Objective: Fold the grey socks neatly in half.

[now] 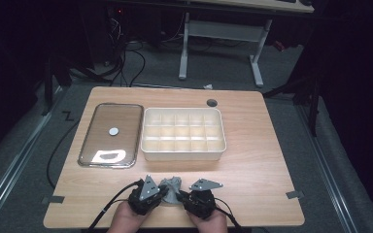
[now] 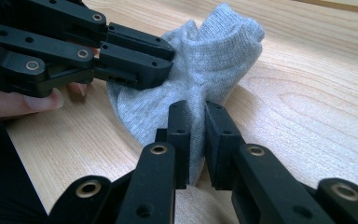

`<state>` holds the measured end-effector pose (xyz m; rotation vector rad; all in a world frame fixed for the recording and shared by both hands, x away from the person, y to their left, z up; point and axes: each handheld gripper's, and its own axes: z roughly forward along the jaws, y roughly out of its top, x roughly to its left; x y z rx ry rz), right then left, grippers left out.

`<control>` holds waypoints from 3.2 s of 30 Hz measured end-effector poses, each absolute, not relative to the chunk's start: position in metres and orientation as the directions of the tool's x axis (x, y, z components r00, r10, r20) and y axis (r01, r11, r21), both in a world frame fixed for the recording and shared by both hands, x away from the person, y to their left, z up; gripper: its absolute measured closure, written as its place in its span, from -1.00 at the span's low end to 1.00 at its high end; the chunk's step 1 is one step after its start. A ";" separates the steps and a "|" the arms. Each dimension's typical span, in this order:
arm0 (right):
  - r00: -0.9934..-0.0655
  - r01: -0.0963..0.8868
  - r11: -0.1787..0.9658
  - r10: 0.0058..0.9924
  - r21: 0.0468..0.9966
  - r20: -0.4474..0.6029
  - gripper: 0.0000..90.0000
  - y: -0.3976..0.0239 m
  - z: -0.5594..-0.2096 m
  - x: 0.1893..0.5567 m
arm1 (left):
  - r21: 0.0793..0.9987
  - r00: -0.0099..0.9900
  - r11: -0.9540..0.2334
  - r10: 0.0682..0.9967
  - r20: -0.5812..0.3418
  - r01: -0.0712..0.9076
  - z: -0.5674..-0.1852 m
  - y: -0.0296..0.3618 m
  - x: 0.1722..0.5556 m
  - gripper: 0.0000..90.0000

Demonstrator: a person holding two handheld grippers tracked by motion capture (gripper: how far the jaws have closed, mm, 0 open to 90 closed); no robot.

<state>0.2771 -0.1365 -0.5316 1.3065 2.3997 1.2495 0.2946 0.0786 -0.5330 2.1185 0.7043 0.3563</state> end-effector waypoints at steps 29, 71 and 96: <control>-0.679 0.558 0.333 0.709 0.760 0.188 0.84 -0.109 -0.501 0.279 | 0.803 0.796 -0.477 0.605 0.004 0.358 -0.533 0.078 0.295 0.85; -0.668 0.549 0.398 0.737 0.735 0.100 1.00 -0.108 -0.506 0.285 | 0.804 0.796 -0.482 0.605 0.019 0.347 -0.533 0.078 0.294 0.83; -0.653 0.559 0.379 0.750 0.737 0.110 1.00 -0.116 -0.506 0.284 | 0.778 0.760 -0.443 0.646 -0.068 0.446 -0.529 0.095 0.297 0.94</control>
